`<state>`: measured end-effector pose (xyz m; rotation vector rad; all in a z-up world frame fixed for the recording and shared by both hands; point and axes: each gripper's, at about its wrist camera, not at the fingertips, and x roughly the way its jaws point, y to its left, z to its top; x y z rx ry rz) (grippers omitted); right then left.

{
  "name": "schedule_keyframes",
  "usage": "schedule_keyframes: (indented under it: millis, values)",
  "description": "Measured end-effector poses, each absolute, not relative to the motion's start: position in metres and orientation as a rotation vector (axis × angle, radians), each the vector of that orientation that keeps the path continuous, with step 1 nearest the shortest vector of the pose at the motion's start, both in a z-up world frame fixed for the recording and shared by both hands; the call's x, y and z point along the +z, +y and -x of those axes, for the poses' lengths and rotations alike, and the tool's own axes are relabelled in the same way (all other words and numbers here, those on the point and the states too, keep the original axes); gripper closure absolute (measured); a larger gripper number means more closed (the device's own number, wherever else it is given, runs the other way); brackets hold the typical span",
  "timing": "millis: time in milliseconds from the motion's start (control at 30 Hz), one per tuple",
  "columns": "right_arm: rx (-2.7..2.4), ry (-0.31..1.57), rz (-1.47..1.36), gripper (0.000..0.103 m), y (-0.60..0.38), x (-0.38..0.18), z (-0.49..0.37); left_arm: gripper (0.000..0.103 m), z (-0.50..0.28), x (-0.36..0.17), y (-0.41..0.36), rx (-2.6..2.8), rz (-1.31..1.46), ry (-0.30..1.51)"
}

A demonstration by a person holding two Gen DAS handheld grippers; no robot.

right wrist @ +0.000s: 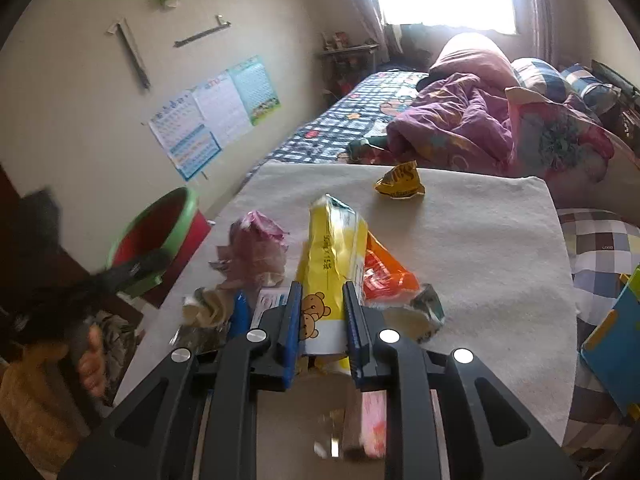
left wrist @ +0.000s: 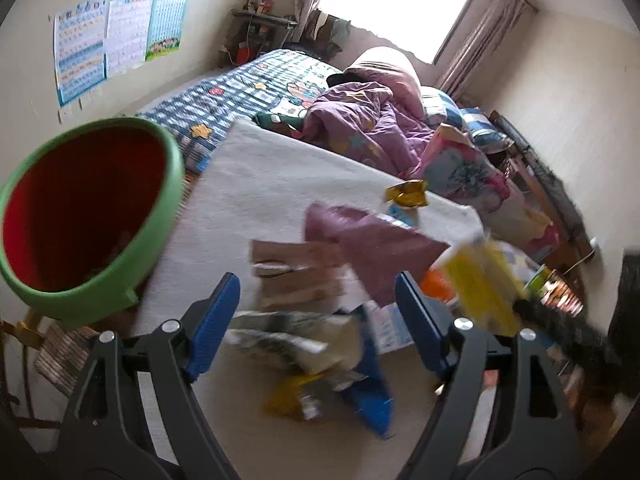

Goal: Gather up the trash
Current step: 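Return both tools to the table and reach for more wrappers, then grasp pink wrapper with left tool while right tool grasps yellow wrapper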

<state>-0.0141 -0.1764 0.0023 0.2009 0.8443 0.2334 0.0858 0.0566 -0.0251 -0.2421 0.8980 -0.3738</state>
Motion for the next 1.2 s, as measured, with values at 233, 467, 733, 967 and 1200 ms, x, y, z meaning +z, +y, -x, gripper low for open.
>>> schedule_keyframes:
  millis: [233, 467, 733, 967, 1200]
  values:
    - [0.28, 0.909, -0.166, 0.085, -0.172, -0.017, 0.04, 0.026, -0.126, -0.03, 0.004, -0.35, 0.297, 0.968]
    - [0.323, 0.919, -0.144, 0.066, -0.17, -0.02, 0.055, 0.039, -0.142, -0.052, -0.025, -0.308, 0.238, 1.055]
    - [0.33, 0.921, -0.207, 0.058, -0.189, -0.021, 0.053, 0.069, -0.109, -0.064, -0.021, -0.322, 0.255, 1.059]
    - [0.334, 0.944, -0.189, 0.052, -0.196, -0.025, 0.04, 0.056, -0.079, -0.06, -0.022, -0.321, 0.228, 1.019]
    - [0.392, 0.969, -0.161, 0.048, -0.182, -0.03, 0.044, 0.048, -0.093, -0.069, -0.02, -0.299, 0.245, 1.043]
